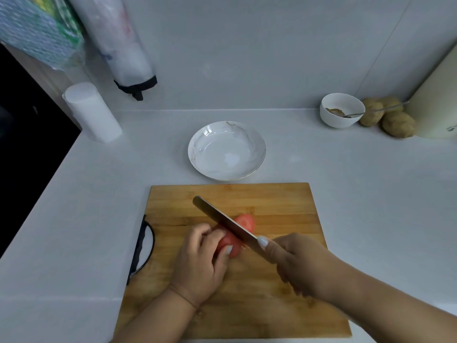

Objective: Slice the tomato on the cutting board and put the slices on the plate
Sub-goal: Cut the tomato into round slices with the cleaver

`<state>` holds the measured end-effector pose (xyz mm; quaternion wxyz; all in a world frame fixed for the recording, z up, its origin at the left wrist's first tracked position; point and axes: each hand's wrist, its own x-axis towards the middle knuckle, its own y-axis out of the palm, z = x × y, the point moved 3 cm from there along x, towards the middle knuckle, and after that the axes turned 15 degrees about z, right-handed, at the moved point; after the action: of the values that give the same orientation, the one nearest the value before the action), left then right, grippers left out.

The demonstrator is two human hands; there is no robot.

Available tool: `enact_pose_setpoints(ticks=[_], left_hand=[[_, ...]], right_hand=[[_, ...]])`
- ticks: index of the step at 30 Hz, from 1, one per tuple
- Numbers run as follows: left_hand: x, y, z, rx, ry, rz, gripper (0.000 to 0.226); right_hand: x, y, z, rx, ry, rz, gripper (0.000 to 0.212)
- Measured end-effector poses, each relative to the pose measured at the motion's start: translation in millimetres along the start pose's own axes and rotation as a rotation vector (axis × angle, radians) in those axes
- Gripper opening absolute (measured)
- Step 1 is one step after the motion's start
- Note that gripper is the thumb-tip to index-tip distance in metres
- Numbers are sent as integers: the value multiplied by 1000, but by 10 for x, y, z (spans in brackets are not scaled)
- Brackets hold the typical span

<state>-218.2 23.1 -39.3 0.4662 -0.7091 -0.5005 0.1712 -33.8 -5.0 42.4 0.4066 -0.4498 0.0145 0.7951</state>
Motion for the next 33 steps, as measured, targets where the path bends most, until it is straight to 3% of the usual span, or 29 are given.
enact_pose_setpoints(ticks=[16, 20, 24, 33], left_hand=[[78, -55, -52, -61, 18, -37, 34], [78, -42, -47, -45, 46, -57, 21], [82, -41, -45, -33, 62, -51, 29], [88, -67, -55, -71, 50, -46, 20]], right_hand=[[-354, -26, 153, 58, 6, -38, 72], [-389, 0, 160, 48, 38, -39, 62], [-416, 12, 173, 45, 62, -66, 61], [-224, 52, 352, 19, 51, -68, 59]])
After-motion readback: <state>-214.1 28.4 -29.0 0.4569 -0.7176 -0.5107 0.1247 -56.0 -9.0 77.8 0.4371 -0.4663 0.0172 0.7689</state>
